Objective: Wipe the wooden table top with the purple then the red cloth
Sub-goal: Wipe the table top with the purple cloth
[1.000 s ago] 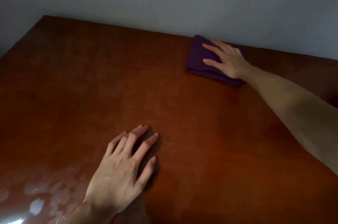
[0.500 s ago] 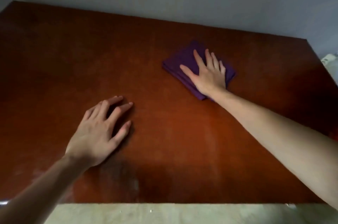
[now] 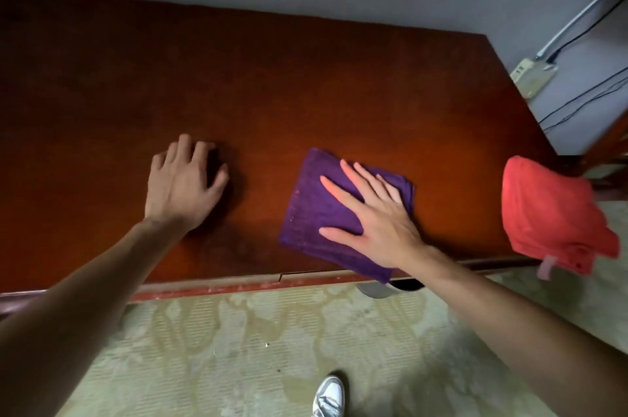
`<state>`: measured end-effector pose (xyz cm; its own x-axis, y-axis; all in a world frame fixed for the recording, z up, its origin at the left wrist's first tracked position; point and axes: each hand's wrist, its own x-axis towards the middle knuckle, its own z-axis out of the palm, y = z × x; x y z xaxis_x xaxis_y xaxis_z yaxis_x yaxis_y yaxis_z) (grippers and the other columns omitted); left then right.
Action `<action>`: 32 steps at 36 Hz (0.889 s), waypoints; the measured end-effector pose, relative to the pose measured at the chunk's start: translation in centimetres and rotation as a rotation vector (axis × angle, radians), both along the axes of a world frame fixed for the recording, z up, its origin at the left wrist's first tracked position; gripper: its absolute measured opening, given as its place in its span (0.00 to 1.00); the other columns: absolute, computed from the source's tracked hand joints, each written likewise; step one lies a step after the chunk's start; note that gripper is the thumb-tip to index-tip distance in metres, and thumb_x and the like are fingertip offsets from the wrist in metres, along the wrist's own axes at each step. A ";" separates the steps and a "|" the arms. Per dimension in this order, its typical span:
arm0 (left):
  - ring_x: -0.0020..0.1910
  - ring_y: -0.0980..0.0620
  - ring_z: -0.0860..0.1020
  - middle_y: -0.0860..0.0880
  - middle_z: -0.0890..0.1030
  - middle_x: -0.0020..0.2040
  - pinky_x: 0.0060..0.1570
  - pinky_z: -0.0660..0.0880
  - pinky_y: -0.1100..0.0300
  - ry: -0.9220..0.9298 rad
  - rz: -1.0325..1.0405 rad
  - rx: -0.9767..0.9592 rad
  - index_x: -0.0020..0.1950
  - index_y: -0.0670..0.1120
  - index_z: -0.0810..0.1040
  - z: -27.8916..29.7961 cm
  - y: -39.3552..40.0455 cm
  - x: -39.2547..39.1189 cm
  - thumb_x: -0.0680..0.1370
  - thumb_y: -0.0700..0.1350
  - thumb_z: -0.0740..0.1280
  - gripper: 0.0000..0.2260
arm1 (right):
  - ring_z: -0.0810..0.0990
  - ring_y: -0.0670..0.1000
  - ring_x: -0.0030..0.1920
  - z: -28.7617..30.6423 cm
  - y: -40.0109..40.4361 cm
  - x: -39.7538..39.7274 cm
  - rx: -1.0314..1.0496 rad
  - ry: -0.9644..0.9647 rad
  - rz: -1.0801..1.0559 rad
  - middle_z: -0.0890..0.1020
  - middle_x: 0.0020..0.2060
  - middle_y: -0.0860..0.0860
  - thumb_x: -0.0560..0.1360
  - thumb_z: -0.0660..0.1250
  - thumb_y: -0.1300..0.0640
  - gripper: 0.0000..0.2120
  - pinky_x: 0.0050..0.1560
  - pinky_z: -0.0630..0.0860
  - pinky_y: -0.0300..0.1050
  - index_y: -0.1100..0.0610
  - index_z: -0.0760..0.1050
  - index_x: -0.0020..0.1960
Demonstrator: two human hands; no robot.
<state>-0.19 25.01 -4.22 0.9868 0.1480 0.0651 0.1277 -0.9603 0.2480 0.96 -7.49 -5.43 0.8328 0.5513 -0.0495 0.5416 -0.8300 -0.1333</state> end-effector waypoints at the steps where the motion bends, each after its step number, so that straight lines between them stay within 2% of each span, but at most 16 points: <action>1: 0.57 0.37 0.73 0.39 0.73 0.59 0.58 0.68 0.41 -0.027 0.027 -0.042 0.65 0.42 0.72 0.2 -1.1 0.4 0.80 0.57 0.55 0.22 | 0.43 0.48 0.83 0.2 -0.3 1.0 0.001 0.011 0.048 0.45 0.84 0.45 0.77 0.50 0.23 0.38 0.81 0.47 0.58 0.35 0.45 0.82; 5: 0.58 0.38 0.73 0.41 0.73 0.59 0.58 0.67 0.43 -0.064 -0.022 -0.171 0.63 0.45 0.74 0.1 -5.8 2.3 0.79 0.57 0.56 0.21 | 0.43 0.47 0.83 1.0 -1.5 6.5 -0.022 0.054 0.227 0.46 0.83 0.43 0.79 0.55 0.29 0.34 0.80 0.45 0.53 0.35 0.49 0.81; 10: 0.64 0.40 0.72 0.42 0.73 0.64 0.65 0.63 0.47 -0.061 -0.029 -0.319 0.70 0.44 0.71 -0.9 -9.6 4.8 0.79 0.60 0.54 0.27 | 0.49 0.50 0.83 0.9 -2.1 14.4 -0.013 0.012 0.247 0.50 0.84 0.45 0.79 0.52 0.28 0.33 0.80 0.54 0.57 0.36 0.52 0.81; 14: 0.74 0.41 0.65 0.41 0.69 0.72 0.74 0.56 0.48 -0.037 -0.104 -0.146 0.76 0.49 0.67 -2.0 -10.5 5.0 0.82 0.61 0.53 0.27 | 0.51 0.51 0.83 0.7 -2.6 21.0 -0.020 0.000 0.202 0.52 0.83 0.45 0.78 0.48 0.25 0.34 0.79 0.55 0.57 0.34 0.51 0.81; 20: 0.80 0.45 0.57 0.40 0.64 0.77 0.78 0.51 0.49 0.068 -0.157 -0.063 0.79 0.58 0.62 -1.6 -10.4 5.2 0.82 0.65 0.51 0.27 | 0.53 0.53 0.82 0.8 -2.9 31.4 -0.042 -0.005 0.206 0.53 0.83 0.47 0.77 0.45 0.24 0.36 0.78 0.53 0.55 0.35 0.52 0.81; 25: 0.81 0.50 0.51 0.44 0.61 0.79 0.78 0.43 0.55 0.110 -0.137 -0.076 0.80 0.62 0.57 -1.5 -10.4 5.4 0.81 0.67 0.49 0.27 | 0.53 0.52 0.82 1.4 -2.2 37.8 0.000 0.000 0.087 0.55 0.83 0.48 0.75 0.47 0.25 0.36 0.78 0.54 0.57 0.35 0.54 0.81; 28: 0.81 0.51 0.52 0.45 0.60 0.79 0.78 0.42 0.56 0.124 -0.125 -0.080 0.80 0.63 0.56 -1.4 -10.6 5.5 0.81 0.67 0.49 0.27 | 0.56 0.54 0.81 1.1 -1.5 40.0 0.074 -0.032 -0.106 0.58 0.82 0.49 0.73 0.46 0.22 0.38 0.78 0.55 0.58 0.34 0.56 0.80; 32: 0.81 0.52 0.52 0.46 0.60 0.79 0.78 0.41 0.58 0.121 -0.113 -0.065 0.80 0.65 0.54 -1.3 -10.2 5.5 0.81 0.69 0.49 0.28 | 0.56 0.55 0.81 0.9 -0.3 40.8 0.109 -0.040 -0.307 0.59 0.82 0.51 0.76 0.50 0.23 0.36 0.78 0.54 0.56 0.35 0.56 0.80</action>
<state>5.31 14.80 -5.56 0.9975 0.0356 -0.0615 0.0525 -0.9528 0.2989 41.73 -7.83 -4.51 0.9611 0.2743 0.0320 0.2747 -0.9375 -0.2138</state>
